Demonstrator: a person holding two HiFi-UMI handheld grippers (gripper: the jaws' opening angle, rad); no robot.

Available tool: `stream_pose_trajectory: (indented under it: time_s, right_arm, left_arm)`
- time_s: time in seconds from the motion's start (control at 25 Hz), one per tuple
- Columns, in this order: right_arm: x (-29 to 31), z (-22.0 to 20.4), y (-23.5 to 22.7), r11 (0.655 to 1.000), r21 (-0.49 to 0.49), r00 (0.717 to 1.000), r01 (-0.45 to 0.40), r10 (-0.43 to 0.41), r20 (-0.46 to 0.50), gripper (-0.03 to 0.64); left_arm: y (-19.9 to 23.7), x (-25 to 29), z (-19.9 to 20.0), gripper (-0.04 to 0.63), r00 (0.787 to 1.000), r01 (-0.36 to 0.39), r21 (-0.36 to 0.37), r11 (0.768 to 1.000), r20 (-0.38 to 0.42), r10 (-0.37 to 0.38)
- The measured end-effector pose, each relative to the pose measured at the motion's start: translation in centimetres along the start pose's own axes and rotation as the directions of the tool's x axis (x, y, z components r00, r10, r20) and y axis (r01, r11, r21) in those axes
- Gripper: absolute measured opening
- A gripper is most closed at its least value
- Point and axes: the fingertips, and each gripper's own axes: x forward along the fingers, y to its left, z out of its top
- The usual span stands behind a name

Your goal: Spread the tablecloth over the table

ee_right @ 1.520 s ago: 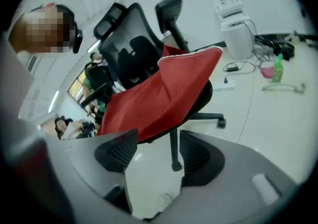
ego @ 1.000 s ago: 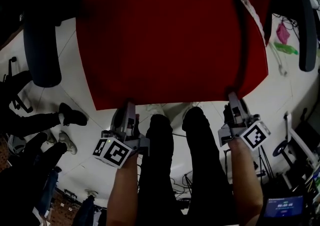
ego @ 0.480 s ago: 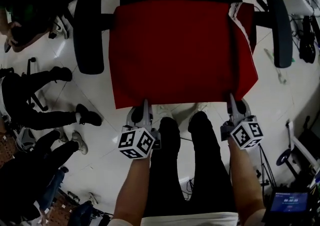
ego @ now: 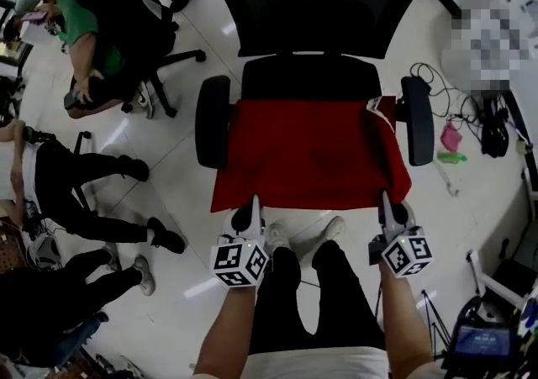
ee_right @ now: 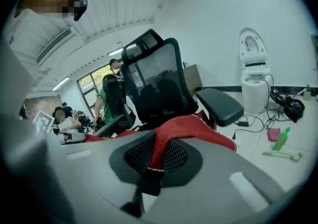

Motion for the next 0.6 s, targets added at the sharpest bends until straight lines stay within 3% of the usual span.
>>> stream_pose_trajectory:
  time_s: [0.2, 0.36, 0.6]
  right_arm:
    - [-1.7, 9.0, 3.5, 0.997, -0.052, 0.992, -0.057, 0.063, 0.114, 0.02]
    - [-2.8, 16.1, 6.0, 0.991, -0.095, 0.974, -0.093, 0.11, 0.199, 0.02]
    - [-7.4, 21.5, 9.4, 0.989, -0.095, 0.965, -0.113, 0.132, 0.228, 0.02]
  left_arm:
    - [-3.4, -3.3, 8.9, 0.021, 0.991, 0.027, 0.057, 0.998, 0.133, -0.034]
    - [-6.0, -5.5, 15.8, 0.021, 0.97, 0.046, 0.116, 0.992, 0.231, -0.072]
    - [-9.4, -10.4, 21.9, 0.021, 0.958, 0.073, 0.155, 0.985, 0.265, -0.112]
